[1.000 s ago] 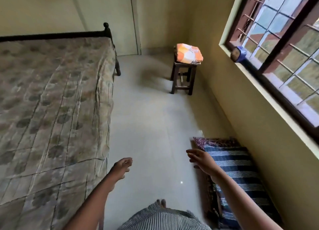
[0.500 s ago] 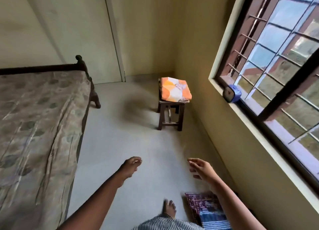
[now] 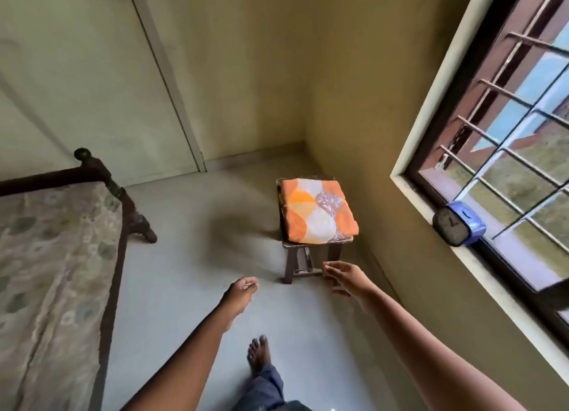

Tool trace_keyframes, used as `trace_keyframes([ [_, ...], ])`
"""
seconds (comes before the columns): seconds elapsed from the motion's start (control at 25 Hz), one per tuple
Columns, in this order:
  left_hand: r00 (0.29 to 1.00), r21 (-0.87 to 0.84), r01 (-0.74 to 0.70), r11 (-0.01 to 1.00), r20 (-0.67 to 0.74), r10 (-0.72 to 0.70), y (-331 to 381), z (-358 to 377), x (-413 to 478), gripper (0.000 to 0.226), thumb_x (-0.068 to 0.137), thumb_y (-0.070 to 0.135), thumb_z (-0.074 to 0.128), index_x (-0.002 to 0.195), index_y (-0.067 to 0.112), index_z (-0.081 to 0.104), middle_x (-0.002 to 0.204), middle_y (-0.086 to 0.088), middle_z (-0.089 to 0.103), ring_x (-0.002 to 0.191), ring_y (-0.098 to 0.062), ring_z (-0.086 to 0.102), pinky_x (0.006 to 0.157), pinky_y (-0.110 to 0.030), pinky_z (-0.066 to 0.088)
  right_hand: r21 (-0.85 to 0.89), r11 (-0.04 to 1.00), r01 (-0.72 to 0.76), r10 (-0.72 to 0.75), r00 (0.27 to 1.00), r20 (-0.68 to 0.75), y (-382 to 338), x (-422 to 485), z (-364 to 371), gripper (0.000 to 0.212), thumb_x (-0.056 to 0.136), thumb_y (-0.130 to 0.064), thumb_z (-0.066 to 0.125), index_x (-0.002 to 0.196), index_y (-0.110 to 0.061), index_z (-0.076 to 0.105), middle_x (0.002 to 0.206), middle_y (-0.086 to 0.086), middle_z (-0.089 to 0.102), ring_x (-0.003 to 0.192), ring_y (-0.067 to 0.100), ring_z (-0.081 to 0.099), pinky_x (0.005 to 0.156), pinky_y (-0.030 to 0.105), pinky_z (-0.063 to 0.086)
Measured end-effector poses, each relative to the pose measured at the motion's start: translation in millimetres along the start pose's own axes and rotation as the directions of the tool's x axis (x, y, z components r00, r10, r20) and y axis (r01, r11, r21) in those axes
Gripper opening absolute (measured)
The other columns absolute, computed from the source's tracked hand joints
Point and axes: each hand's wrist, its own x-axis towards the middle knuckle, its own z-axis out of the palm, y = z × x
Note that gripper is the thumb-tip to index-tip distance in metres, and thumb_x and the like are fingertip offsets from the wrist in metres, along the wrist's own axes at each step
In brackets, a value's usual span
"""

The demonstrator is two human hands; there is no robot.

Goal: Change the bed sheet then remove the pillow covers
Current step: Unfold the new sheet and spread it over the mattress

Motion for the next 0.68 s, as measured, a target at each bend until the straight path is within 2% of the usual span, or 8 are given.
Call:
trace_keyframes([
  [0.12,0.999,0.067,0.018,0.998,0.031,-0.02,43.7,-20.2,65.5,0.028,0.097,0.024,0.045,0.122,0.017,0.054,0.118,-0.003,0.059,0.102,-0.018,0.054,0.061,-0.02,0.035,0.183,0.978,-0.103,0.115,0.992,-0.053,-34.4,60.6,6.5,0.016,0.096,-0.026,0.05,0.109,-0.02,0.058,0.087,-0.001,0.058,0.067,0.007,0.056,0.057,0.021,0.045],
  [0.2,0.998,0.137,0.042,0.99,0.05,-0.049,65.2,-30.7,109.4,0.029,0.096,0.027,0.046,0.122,0.017,0.054,0.124,-0.004,0.059,0.111,-0.021,0.055,0.063,-0.02,0.037,0.29,0.942,-0.166,0.195,0.978,-0.073,-50.2,102.7,11.1,0.011,0.095,-0.03,0.053,0.098,-0.022,0.059,0.078,-0.003,0.057,0.061,0.006,0.056,0.053,0.02,0.044],
  [0.28,0.993,0.202,0.083,0.976,0.07,-0.099,82.1,-34.7,150.6,0.03,0.095,0.028,0.047,0.122,0.017,0.055,0.126,-0.006,0.059,0.116,-0.023,0.054,0.077,-0.026,0.044,0.398,0.883,-0.248,0.299,0.952,-0.071,-58.6,146.7,13.3,0.014,0.092,-0.034,0.055,0.088,-0.021,0.057,0.072,-0.002,0.052,0.053,0.003,0.051,0.051,0.02,0.043],
  [0.32,0.99,0.238,0.1,0.966,0.075,-0.121,88.9,-34.7,167.1,0.03,0.095,0.029,0.048,0.122,0.017,0.056,0.127,-0.006,0.058,0.117,-0.024,0.054,0.088,-0.031,0.045,0.454,0.845,-0.283,0.357,0.93,-0.085,-59.2,165.7,14.8,0.016,0.091,-0.037,0.057,0.091,-0.021,0.056,0.078,0.0,0.052,0.059,0.005,0.053,0.057,0.023,0.047],
  [0.4,0.985,0.315,0.12,0.941,0.085,-0.153,99.4,-32.8,196.0,0.032,0.095,0.028,0.049,0.125,0.016,0.054,0.129,-0.005,0.057,0.118,-0.022,0.054,0.098,-0.032,0.042,0.59,0.731,-0.342,0.498,0.859,-0.119,-58.8,200.3,17.5,0.04,0.088,-0.042,0.059,0.115,-0.013,0.052,0.11,0.007,0.052,0.097,0.019,0.055,0.082,0.037,0.049],
  [0.48,0.98,0.417,0.11,0.902,0.108,-0.169,109.4,-30.4,215.4,0.034,0.096,0.026,0.048,0.128,0.015,0.052,0.13,-0.004,0.056,0.118,-0.02,0.053,0.096,-0.023,0.04,0.737,0.542,-0.404,0.667,0.741,-0.085,-58.9,223.0,23.6,0.067,0.084,-0.049,0.062,0.133,-0.01,0.04,0.138,0.012,0.042,0.124,0.033,0.043,0.096,0.046,0.042],
  [0.56,0.976,0.486,0.108,0.868,0.114,-0.185,120.0,-26.2,235.5,0.034,0.096,0.024,0.047,0.129,0.016,0.051,0.13,-0.004,0.057,0.118,-0.019,0.053,0.089,-0.019,0.039,0.822,0.385,-0.418,0.738,0.675,-0.002,-63.6,247.6,31.0,0.077,0.078,-0.06,0.062,0.133,-0.009,0.042,0.146,0.017,0.036,0.13,0.034,0.04,0.101,0.046,0.038],
  [0.68,0.971,0.527,0.08,0.846,0.152,-0.187,126.8,-22.1,259.0,0.034,0.096,0.023,0.047,0.129,0.015,0.05,0.13,-0.003,0.057,0.118,-0.017,0.053,0.087,-0.017,0.037,0.905,0.238,-0.352,0.724,0.686,0.077,-69.2,287.5,44.2,0.102,0.053,-0.081,0.063,0.125,-0.009,0.048,0.135,0.01,0.052,0.122,0.029,0.049,0.101,0.043,0.038],
])
